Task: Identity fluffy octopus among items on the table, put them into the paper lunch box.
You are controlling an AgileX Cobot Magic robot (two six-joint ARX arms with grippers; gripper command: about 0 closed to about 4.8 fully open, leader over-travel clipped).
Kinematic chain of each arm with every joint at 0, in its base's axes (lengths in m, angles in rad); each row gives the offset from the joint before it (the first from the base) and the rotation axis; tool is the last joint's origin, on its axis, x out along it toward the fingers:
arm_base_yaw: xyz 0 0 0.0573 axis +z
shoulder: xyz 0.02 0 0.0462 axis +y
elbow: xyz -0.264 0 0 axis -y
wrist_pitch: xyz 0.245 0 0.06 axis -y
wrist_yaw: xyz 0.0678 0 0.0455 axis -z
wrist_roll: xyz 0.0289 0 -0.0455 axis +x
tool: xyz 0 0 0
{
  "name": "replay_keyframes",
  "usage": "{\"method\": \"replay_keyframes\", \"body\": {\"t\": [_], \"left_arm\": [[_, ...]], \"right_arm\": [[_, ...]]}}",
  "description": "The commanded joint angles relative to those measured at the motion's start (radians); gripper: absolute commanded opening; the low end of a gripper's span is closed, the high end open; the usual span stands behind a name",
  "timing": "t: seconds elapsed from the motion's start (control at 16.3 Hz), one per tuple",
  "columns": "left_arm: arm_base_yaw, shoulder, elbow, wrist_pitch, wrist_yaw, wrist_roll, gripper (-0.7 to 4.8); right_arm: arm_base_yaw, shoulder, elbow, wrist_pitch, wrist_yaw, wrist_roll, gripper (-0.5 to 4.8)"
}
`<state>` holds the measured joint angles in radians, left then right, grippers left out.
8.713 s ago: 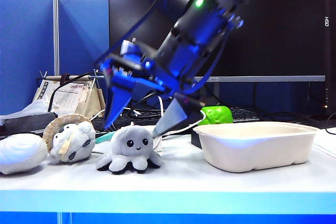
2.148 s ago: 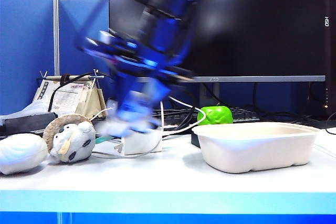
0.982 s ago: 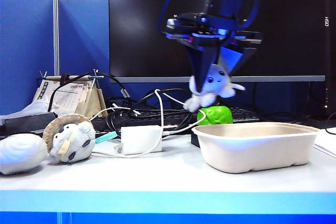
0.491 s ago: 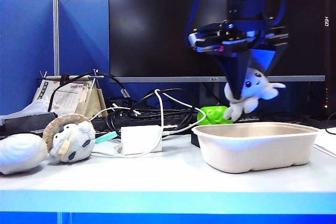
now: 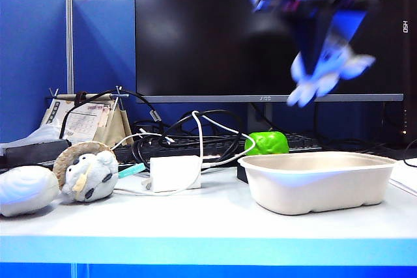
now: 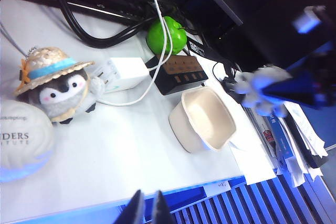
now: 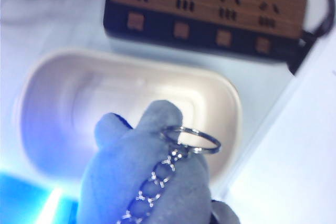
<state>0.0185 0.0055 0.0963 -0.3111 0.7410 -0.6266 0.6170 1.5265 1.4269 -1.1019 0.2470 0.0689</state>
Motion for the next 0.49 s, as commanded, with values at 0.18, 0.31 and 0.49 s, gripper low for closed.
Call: {"method": "replay_keyframes", "body": {"t": [0.18,0.31,0.49], "left_arm": [[-0.002,-0.002,0.004,0.013,0.003,-0.002,0.35],[-0.002,-0.002,0.004,0.013,0.003,-0.002,0.35],[-0.002,-0.002,0.004,0.013,0.0,0.002,0.35]], "right_arm": [[0.001,-0.146,0.004,-0.107,-0.012,0.032,1.98],[0.001,-0.197,-0.011,-0.077,-0.079,0.076,1.98],[0.002,-0.238,-0.125,0.172,-0.132,0.119,1.98]]}}
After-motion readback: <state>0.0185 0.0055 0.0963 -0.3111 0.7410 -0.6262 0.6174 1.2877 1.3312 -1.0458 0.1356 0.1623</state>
